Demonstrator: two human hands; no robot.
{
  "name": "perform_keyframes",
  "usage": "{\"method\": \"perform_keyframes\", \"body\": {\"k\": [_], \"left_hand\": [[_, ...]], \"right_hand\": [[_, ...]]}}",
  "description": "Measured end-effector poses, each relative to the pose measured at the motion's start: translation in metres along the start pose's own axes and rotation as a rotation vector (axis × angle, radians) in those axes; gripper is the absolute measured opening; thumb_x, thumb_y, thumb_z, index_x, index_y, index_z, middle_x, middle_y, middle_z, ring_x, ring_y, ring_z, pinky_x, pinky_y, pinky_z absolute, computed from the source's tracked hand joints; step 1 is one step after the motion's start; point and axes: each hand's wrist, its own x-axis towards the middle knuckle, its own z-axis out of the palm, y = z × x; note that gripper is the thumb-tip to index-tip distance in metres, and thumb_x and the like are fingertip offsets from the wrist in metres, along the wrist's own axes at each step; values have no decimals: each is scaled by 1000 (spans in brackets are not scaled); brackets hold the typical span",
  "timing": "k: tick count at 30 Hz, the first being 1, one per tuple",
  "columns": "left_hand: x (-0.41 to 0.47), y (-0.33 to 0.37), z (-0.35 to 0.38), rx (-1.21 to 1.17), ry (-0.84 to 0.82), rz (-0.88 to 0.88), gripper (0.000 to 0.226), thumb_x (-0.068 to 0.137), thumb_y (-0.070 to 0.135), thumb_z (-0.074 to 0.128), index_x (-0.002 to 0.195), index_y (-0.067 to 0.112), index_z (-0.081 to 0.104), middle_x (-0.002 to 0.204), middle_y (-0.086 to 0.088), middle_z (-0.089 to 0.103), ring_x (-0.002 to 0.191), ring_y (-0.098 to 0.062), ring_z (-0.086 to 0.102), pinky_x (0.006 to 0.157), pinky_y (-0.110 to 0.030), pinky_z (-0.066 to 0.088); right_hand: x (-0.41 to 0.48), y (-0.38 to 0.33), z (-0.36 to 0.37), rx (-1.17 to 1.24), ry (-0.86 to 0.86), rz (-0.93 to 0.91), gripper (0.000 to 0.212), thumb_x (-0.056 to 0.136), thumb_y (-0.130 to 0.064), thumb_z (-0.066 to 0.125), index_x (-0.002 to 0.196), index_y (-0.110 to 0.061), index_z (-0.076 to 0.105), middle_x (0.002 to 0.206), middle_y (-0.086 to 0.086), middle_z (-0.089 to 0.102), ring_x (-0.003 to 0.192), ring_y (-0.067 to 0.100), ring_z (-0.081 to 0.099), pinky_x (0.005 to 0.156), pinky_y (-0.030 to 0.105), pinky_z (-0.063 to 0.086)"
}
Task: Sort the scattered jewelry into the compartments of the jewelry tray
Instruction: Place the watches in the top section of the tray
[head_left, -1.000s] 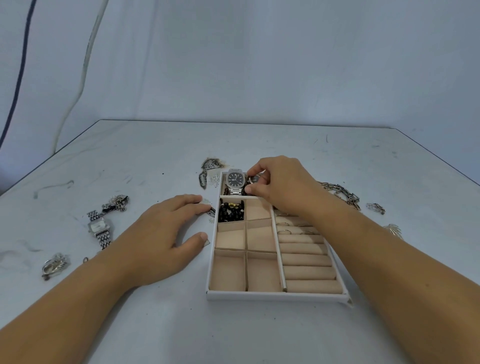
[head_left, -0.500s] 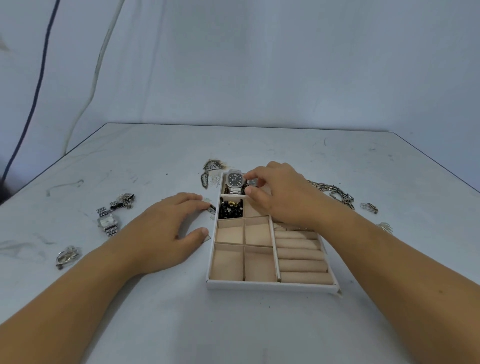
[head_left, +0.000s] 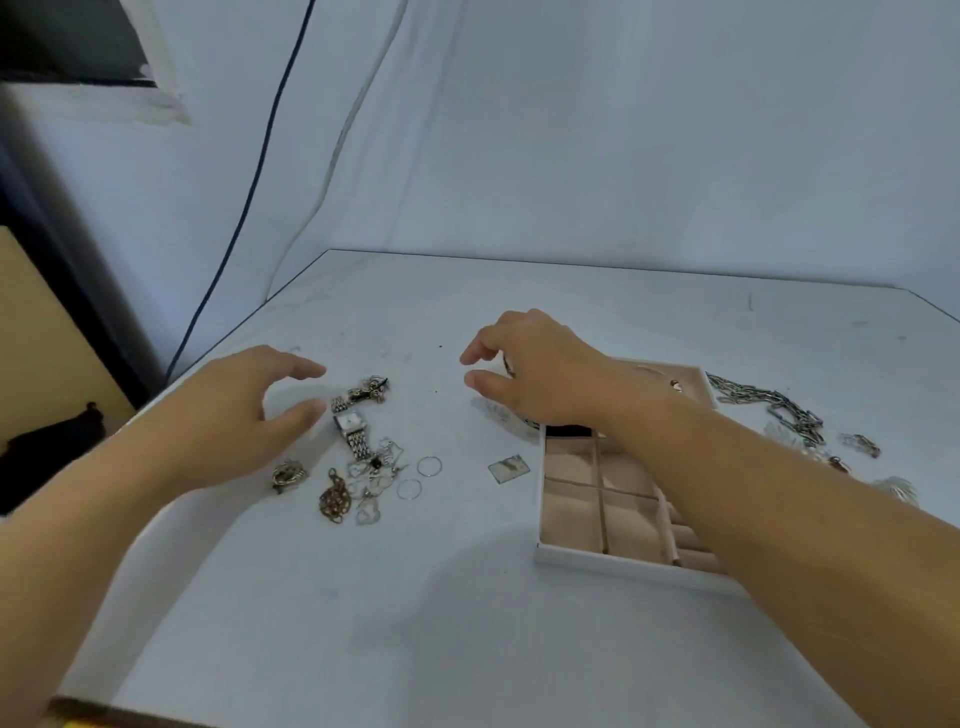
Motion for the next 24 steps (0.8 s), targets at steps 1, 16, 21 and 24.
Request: {"method": "perform_keyframes", "body": {"k": [1, 16, 21, 24], "left_hand": [[-3, -5, 0, -2, 0, -14, 38, 84, 46, 57, 122, 37, 56, 124, 17, 54, 65, -6, 60, 78, -27, 37], [11, -12, 26, -49, -43, 16, 65, 75, 71, 51, 124, 28, 59, 107, 8, 56, 110, -13, 47, 92, -27, 39], [14, -14, 34, -77, 3, 33, 69, 68, 77, 47, 116, 30, 63, 100, 7, 56, 108, -18, 47, 95, -38, 42], [14, -15, 36, -126, 28, 34, 67, 63, 79, 44, 108, 34, 64, 98, 10, 56, 106, -17, 46, 94, -37, 42]], "right_hand": [[5, -5, 2, -7, -12, -11, 28, 90, -42, 53, 116, -30, 59, 112, -6, 53, 105, 15, 45, 95, 37, 38], [56, -41, 47, -29, -141, -72, 31, 88, -38, 56, 118, -31, 56, 110, -4, 54, 102, 15, 47, 89, 33, 41], [62, -43, 56, 35, -147, -49, 36, 90, -41, 53, 125, -35, 51, 114, -1, 52, 97, 15, 48, 89, 32, 41], [65, -43, 59, 14, -167, -47, 39, 91, -46, 47, 130, -44, 43, 119, -1, 48, 111, 19, 45, 98, 41, 38]]}}
